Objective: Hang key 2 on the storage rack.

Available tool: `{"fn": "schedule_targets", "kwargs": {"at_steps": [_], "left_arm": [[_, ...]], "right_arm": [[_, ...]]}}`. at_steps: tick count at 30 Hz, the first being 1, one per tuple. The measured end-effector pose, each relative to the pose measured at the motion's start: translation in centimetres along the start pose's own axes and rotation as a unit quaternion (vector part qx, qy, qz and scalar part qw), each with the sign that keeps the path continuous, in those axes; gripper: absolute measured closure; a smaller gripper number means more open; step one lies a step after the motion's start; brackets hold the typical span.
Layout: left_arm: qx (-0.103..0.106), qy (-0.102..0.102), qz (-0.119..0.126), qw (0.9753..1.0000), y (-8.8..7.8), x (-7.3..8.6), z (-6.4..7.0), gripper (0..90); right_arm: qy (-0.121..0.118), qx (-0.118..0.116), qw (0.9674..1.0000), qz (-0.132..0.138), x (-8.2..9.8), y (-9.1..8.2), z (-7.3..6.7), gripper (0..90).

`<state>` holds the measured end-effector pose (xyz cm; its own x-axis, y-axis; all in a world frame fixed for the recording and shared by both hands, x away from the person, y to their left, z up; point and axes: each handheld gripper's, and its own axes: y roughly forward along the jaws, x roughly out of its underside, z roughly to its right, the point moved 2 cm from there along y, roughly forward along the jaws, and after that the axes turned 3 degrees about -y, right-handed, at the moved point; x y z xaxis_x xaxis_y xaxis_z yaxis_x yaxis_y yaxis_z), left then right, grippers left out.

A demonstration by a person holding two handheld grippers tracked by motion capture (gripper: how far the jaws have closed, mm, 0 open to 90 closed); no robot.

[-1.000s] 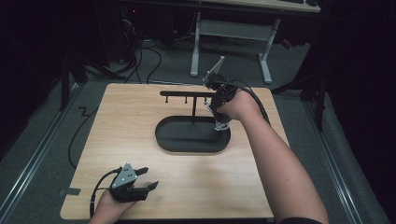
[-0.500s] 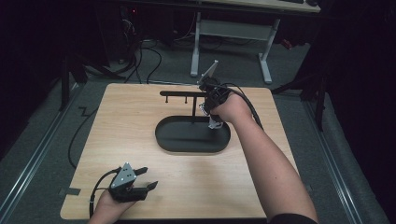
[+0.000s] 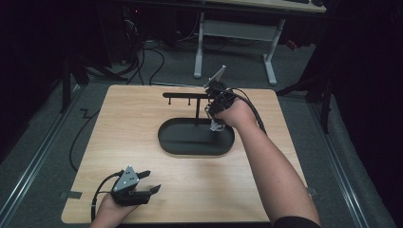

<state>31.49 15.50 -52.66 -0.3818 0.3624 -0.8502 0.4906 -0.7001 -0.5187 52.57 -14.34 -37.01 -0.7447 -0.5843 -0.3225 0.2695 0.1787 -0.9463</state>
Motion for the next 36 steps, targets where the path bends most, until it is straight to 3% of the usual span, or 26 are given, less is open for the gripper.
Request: {"fn": "schedule_targets", "kwargs": {"at_steps": [9, 18, 20, 26, 27, 30, 36], "left_arm": [[0.001, 0.002, -0.004, 1.0000, 0.1, 0.0, 0.0, 34.4], [0.001, 0.004, -0.006, 1.0000, 0.2, 0.0, 0.0, 34.5], [0.002, 0.004, -0.007, 1.0000, 0.3, 0.0, 0.0, 34.5], [0.001, 0.005, -0.009, 1.0000, 0.5, 0.0, 0.1, 34.5], [0.001, 0.006, -0.012, 0.9999, 0.6, 0.1, 0.1, 34.4], [0.002, 0.007, -0.016, 0.9998, 0.6, 0.1, 0.1, 34.5], [0.002, 0.006, -0.018, 0.9998, 0.7, 0.2, 0.2, 34.4]], "right_arm": [[0.006, -0.009, 0.9999, 0.007, 0.4, -0.5, -0.3, 71.6], [0.019, -0.022, 0.9996, 0.008, 3.4, -0.2, -0.3, 66.4], [0.021, -0.028, 0.9993, 0.014, 5.1, 0.4, -0.3, 63.9], [0.028, -0.040, 0.9984, 0.029, 8.0, 1.8, -0.8, 60.5], [0.024, -0.043, 0.9982, 0.034, 9.2, 2.4, -1.0, 59.1], [0.024, -0.043, 0.9981, 0.037, 10.3, 2.9, -1.1, 57.4], [0.037, -0.035, 0.9952, 0.083, 14.9, 4.9, -1.5, 52.3]]}}
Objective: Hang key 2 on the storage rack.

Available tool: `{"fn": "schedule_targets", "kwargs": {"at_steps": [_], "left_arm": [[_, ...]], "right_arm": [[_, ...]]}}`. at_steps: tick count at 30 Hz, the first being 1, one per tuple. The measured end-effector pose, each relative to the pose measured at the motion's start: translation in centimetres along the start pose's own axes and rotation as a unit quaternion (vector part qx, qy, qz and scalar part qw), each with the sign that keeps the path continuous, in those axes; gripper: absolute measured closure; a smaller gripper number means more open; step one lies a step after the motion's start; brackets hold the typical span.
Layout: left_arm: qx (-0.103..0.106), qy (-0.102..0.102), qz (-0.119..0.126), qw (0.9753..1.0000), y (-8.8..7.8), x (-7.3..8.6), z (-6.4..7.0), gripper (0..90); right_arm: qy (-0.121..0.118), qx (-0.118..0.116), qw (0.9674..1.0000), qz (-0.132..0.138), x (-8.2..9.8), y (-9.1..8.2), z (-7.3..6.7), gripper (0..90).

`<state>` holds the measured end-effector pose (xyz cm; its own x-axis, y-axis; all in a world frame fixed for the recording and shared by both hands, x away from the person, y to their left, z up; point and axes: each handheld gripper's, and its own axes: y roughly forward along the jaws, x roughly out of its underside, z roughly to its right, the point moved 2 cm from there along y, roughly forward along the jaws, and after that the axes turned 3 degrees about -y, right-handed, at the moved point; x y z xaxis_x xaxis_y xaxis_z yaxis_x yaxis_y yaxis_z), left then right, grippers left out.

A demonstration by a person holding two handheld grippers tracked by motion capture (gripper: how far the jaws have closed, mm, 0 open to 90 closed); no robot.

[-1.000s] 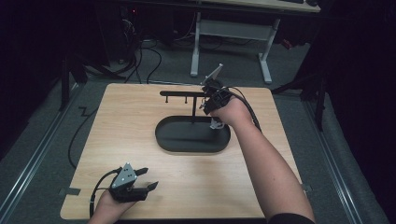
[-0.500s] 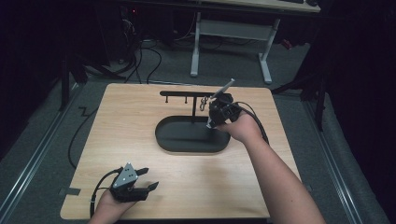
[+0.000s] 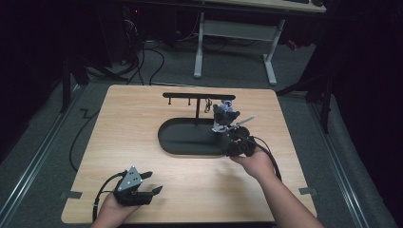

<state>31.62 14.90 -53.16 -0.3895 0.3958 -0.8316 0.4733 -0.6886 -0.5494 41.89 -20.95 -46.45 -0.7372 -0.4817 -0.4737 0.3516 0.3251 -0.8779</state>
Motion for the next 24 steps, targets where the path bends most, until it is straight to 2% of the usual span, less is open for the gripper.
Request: {"fn": "schedule_targets", "kwargs": {"at_steps": [1, 2, 3, 4, 6, 7, 8, 9, 10, 11, 13, 14, 15, 16, 17, 18, 19, 20, 21, 22, 23, 24], "left_arm": [[0.000, 0.000, 0.000, 1.0000, 0.0, 0.0, 0.0, 34.4], [0.000, 0.000, 0.000, 1.0000, 0.0, 0.0, 0.0, 34.5], [0.000, 0.000, -0.001, 1.0000, 0.1, 0.0, 0.0, 34.5], [0.000, 0.000, -0.001, 1.0000, 0.1, 0.1, 0.0, 34.5], [0.000, 0.000, -0.002, 1.0000, 0.2, 0.1, 0.1, 34.4], [0.000, 0.000, -0.002, 1.0000, 0.2, 0.1, 0.1, 34.4], [0.001, 0.000, -0.003, 1.0000, 0.2, 0.1, 0.1, 34.5], [0.001, 0.000, -0.003, 1.0000, 0.2, 0.1, 0.1, 34.5], [0.001, 0.000, -0.003, 1.0000, 0.2, 0.1, 0.1, 34.5], [0.000, 0.000, -0.004, 1.0000, 0.3, 0.1, 0.1, 34.4], [0.000, -0.001, -0.005, 1.0000, 0.3, 0.1, 0.1, 34.5], [0.001, 0.000, -0.006, 1.0000, 0.4, 0.1, 0.2, 34.5], [-0.001, 0.002, -0.007, 1.0000, 0.5, 0.1, 0.2, 34.5], [-0.001, 0.002, -0.007, 1.0000, 0.5, 0.1, 0.2, 34.5], [0.000, 0.001, -0.008, 1.0000, 0.5, 0.1, 0.3, 34.5], [0.000, 0.000, -0.007, 1.0000, 0.5, 0.1, 0.3, 34.5], [0.001, 0.000, -0.004, 1.0000, 0.6, 0.0, 0.4, 34.4], [0.002, 0.001, -0.005, 1.0000, 0.7, -0.1, 0.5, 34.5], [0.002, 0.001, -0.005, 1.0000, 0.7, -0.1, 0.5, 34.4], [0.001, 0.003, -0.008, 1.0000, 0.9, -0.1, 0.6, 34.4], [0.001, 0.003, -0.008, 1.0000, 0.9, -0.1, 0.6, 34.4], [0.001, 0.002, -0.006, 1.0000, 1.0, -0.2, 0.6, 34.3]], "right_arm": [[0.000, 0.000, 1.0000, 0.000, 0.0, 0.0, 0.0, 52.3], [0.004, 0.002, 0.9999, 0.011, 1.7, 0.4, 0.0, 49.8], [0.004, 0.002, 0.9999, 0.011, 1.7, 0.4, 0.0, 49.8], [0.010, 0.002, 0.9998, 0.020, 3.1, 0.8, 0.0, 47.9], [0.013, 0.010, 0.9992, 0.038, 4.6, 0.9, -0.1, 46.8], [0.013, 0.010, 0.9992, 0.038, 4.6, 0.9, -0.1, 46.8], [0.012, 0.018, 0.9982, 0.057, 6.2, 1.1, -0.4, 44.1], [0.012, 0.018, 0.9982, 0.057, 6.2, 1.1, -0.4, 44.1], [0.014, 0.017, 0.9974, 0.069, 7.1, 1.2, -0.5, 42.7], [0.012, 0.021, 0.9954, 0.092, 9.0, 1.4, -0.8, 41.4], [0.013, 0.024, 0.9944, 0.102, 9.7, 1.6, -0.9, 41.0], [0.024, 0.029, 0.9914, 0.125, 11.9, 1.8, -1.4, 38.3], [0.024, 0.038, 0.9881, 0.147, 12.9, 1.8, -1.7, 37.9], [0.024, 0.038, 0.9881, 0.147, 12.9, 1.8, -1.7, 37.9], [0.020, 0.051, 0.9843, 0.167, 13.9, 1.5, -2.0, 40.3], [0.010, 0.054, 0.9837, 0.171, 14.5, 1.1, -2.2, 39.5], [0.002, 0.054, 0.9831, 0.175, 14.6, 0.6, -2.2, 34.8], [-0.004, 0.079, 0.9750, 0.207, 14.7, -0.8, -1.9, 34.2], [-0.004, 0.079, 0.9750, 0.207, 14.7, -0.8, -1.9, 34.2], [0.011, 0.077, 0.9738, 0.214, 15.1, -0.9, -1.4, 34.1], [0.011, 0.077, 0.9738, 0.214, 15.1, -0.9, -1.4, 34.1], [0.026, 0.064, 0.9742, 0.215, 15.4, -0.6, -1.1, 33.8]]}}
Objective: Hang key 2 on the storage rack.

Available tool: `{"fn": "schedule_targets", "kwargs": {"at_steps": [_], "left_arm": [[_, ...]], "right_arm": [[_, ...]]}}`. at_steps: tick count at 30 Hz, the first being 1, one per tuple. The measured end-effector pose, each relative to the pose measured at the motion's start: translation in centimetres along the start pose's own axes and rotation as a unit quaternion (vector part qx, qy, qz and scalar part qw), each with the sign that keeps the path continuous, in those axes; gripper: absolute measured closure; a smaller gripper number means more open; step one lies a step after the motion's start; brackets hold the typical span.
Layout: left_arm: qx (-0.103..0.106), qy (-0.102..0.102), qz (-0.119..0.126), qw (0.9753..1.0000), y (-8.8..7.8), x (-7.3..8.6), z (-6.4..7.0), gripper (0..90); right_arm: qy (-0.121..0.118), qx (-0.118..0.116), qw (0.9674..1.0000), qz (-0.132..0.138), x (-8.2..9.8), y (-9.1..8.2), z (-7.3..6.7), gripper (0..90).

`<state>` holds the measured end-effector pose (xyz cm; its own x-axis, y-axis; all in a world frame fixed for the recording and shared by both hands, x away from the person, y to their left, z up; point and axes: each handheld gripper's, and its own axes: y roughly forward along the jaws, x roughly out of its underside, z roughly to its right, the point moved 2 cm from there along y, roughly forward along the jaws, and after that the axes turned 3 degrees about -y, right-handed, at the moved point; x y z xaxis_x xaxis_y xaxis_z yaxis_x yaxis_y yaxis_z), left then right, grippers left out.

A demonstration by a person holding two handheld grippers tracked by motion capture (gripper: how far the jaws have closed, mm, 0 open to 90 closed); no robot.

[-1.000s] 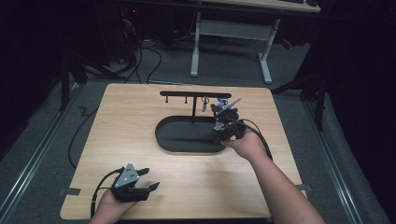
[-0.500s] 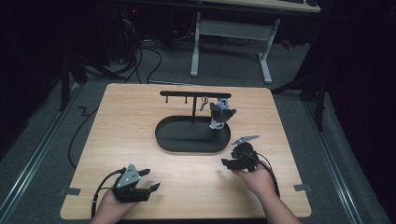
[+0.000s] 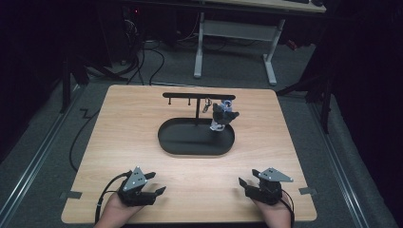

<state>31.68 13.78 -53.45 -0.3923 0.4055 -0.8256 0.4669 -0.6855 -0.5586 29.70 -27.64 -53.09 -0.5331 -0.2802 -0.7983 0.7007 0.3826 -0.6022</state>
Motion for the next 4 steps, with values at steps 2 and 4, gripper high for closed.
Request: {"fn": "schedule_targets", "kwargs": {"at_steps": [2, 4], "left_arm": [[0.000, 0.001, 0.001, 1.0000, 0.04, -0.05, 0.04, 34.3], [0.000, 0.001, 0.000, 1.0000, 0.05, -0.05, 0.04, 34.1]], "right_arm": [[-0.004, 0.002, 1.0000, -0.005, 0.08, 0.17, 0.07, 32.4], [0.000, 0.000, 1.0000, -0.006, 0.14, 0.29, -0.01, 31.4]]}}
